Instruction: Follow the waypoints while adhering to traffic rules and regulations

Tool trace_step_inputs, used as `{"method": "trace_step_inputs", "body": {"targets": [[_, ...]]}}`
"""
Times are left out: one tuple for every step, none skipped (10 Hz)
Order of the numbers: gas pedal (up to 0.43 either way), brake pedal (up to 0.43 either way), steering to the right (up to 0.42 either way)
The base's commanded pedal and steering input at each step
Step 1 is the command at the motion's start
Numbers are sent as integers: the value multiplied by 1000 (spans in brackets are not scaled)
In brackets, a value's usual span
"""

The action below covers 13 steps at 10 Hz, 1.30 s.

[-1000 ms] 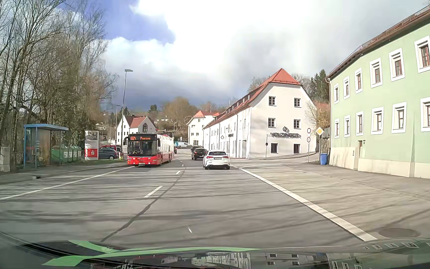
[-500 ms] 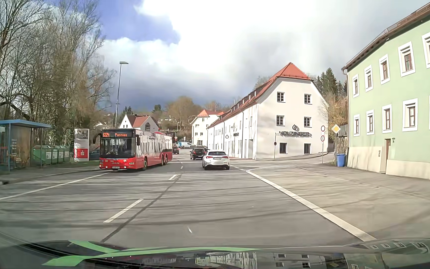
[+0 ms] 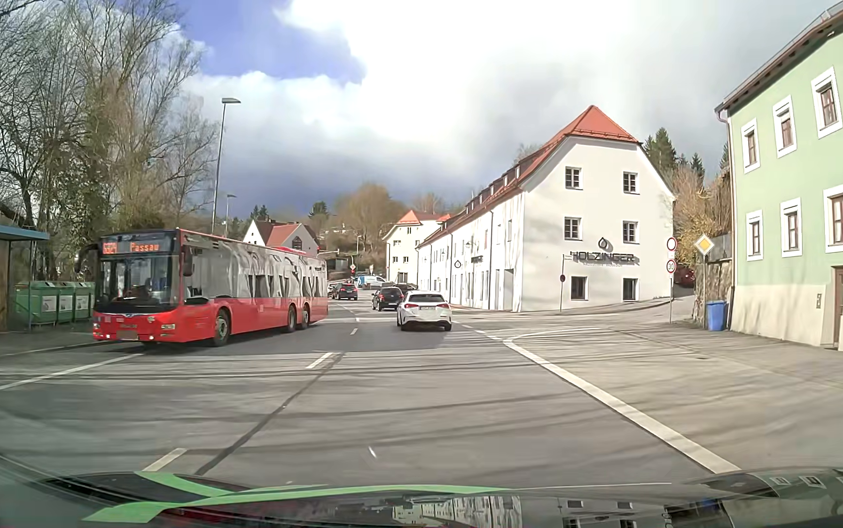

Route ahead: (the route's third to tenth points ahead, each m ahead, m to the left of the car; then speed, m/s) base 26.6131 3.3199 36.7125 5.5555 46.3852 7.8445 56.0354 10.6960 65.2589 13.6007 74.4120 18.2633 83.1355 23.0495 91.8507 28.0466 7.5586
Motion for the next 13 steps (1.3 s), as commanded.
{"method": "trace_step_inputs", "body": {"targets": [[59, 0, -28], [47, 0, -27], [0, 0, -27], [0, 0, -28], [0, 0, -28], [0, 0, -28], [0, 0, -28], [0, 6, -27], [0, 43, -28], [0, 98, -28], [0, 110, -28], [0, 116, -28], [0, 122, -28]]}}
